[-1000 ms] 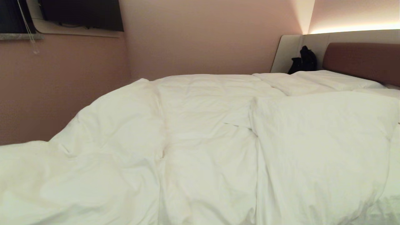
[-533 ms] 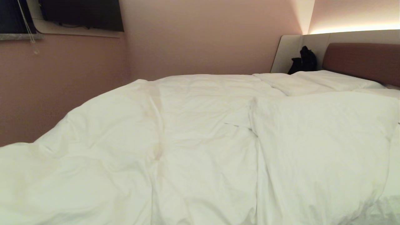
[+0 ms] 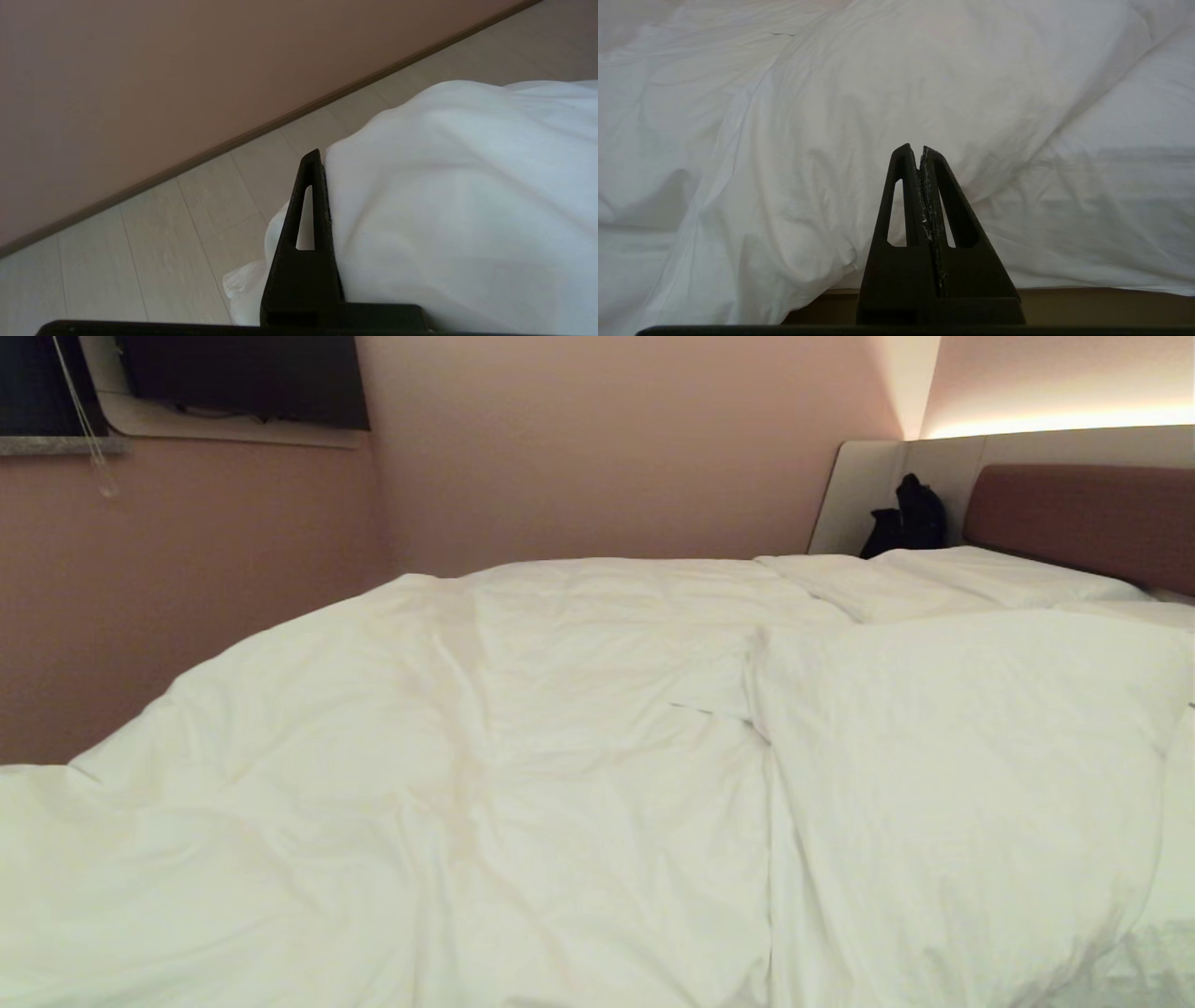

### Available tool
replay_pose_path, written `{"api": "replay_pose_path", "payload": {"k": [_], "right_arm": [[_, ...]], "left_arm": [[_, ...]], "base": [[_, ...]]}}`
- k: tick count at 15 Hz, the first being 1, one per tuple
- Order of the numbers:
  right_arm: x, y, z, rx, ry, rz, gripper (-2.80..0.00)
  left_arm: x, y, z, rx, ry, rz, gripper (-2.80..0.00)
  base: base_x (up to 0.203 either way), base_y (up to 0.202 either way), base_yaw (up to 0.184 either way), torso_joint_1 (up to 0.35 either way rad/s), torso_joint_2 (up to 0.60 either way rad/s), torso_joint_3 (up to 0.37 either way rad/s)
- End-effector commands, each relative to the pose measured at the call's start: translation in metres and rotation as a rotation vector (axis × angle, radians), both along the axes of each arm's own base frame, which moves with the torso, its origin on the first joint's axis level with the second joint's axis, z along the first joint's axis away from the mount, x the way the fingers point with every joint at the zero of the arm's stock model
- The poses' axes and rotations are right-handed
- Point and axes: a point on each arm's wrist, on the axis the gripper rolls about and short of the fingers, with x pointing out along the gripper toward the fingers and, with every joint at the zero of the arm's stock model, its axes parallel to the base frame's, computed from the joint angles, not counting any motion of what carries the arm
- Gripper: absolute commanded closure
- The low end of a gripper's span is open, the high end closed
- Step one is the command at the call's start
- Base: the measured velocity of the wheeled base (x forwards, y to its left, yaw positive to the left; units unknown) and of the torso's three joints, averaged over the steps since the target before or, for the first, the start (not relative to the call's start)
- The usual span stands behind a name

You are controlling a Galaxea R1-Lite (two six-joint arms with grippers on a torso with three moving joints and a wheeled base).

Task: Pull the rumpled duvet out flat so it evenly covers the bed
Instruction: Flatten the corners of the folded blanket

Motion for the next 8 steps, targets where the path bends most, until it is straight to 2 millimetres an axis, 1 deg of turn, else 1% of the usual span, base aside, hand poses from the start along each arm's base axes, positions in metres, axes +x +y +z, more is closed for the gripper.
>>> {"api": "replay_pose_path", "payload": {"k": [1, 2, 4, 6, 8], "right_arm": [[0.000, 0.000, 0.000, 0.000, -0.001, 0.000, 0.00], [0.000, 0.000, 0.000, 0.000, -0.001, 0.000, 0.00], [0.000, 0.000, 0.000, 0.000, -0.001, 0.000, 0.00], [0.000, 0.000, 0.000, 0.000, -0.001, 0.000, 0.00], [0.000, 0.000, 0.000, 0.000, -0.001, 0.000, 0.00]], "left_arm": [[-0.002, 0.008, -0.007, -0.028, 0.005, 0.011, 0.00], [-0.006, 0.012, -0.011, -0.044, 0.008, 0.033, 0.00], [-0.008, 0.014, -0.012, -0.050, 0.010, 0.041, 0.00], [-0.019, 0.028, -0.023, -0.087, 0.014, 0.091, 0.00], [-0.022, 0.046, -0.036, -0.088, 0.026, 0.134, 0.00]], "base": [[0.000, 0.000, 0.000, 0.000, 0.00, 0.000], [0.000, 0.000, 0.000, 0.000, 0.00, 0.000], [0.000, 0.000, 0.000, 0.000, 0.00, 0.000], [0.000, 0.000, 0.000, 0.000, 0.00, 0.000], [0.000, 0.000, 0.000, 0.000, 0.00, 0.000]]}}
